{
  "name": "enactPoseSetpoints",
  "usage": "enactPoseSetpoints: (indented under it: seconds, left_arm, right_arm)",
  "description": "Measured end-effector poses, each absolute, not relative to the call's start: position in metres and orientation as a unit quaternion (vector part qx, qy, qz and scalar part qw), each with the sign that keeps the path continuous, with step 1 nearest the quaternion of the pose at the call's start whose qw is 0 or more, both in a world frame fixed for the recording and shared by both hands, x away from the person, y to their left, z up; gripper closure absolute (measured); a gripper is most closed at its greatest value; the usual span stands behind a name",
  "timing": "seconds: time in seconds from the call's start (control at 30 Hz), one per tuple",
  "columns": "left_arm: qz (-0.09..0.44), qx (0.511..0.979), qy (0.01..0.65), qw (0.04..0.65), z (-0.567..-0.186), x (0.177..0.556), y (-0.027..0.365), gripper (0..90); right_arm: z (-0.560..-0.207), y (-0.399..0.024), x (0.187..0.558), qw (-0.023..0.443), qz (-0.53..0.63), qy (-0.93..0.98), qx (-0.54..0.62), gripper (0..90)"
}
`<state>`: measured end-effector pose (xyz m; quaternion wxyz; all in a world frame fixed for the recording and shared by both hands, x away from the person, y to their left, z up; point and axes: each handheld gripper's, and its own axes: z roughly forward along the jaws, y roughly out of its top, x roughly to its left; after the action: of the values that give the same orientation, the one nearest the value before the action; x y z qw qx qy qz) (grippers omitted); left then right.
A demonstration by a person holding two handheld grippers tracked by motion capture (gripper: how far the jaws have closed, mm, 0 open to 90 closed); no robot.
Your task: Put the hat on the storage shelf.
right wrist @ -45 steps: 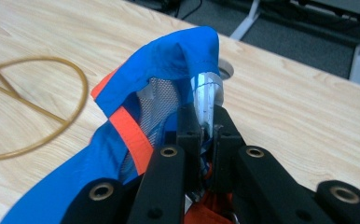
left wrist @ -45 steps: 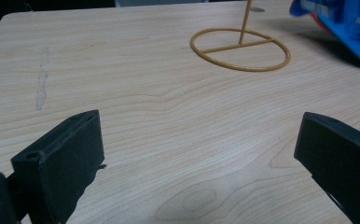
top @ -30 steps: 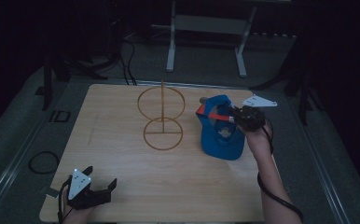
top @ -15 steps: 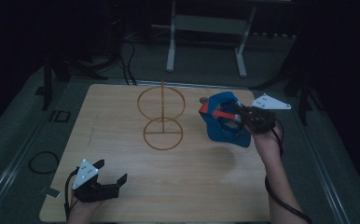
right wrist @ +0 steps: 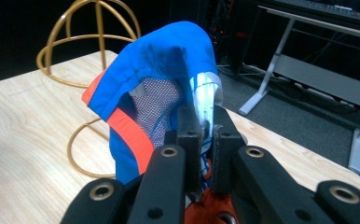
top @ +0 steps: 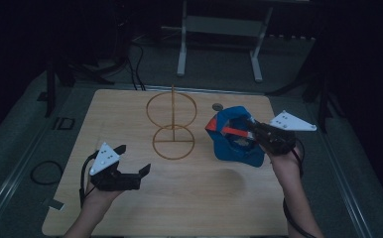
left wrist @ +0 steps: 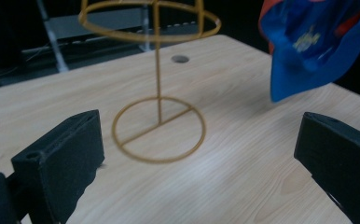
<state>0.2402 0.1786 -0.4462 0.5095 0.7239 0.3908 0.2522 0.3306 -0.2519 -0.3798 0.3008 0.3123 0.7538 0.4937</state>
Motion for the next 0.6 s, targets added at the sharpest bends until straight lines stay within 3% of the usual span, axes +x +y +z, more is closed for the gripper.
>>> enactPoseSetpoints:
  seconds: [0.6]
  left_arm:
    - [0.242, 0.766, 0.317, 0.505, -0.410, 0.269, 0.113, 2.4]
  right_arm:
    - [-0.379, -0.239, 0.308, 0.290, 0.502, 0.761, 0.292, 85.2]
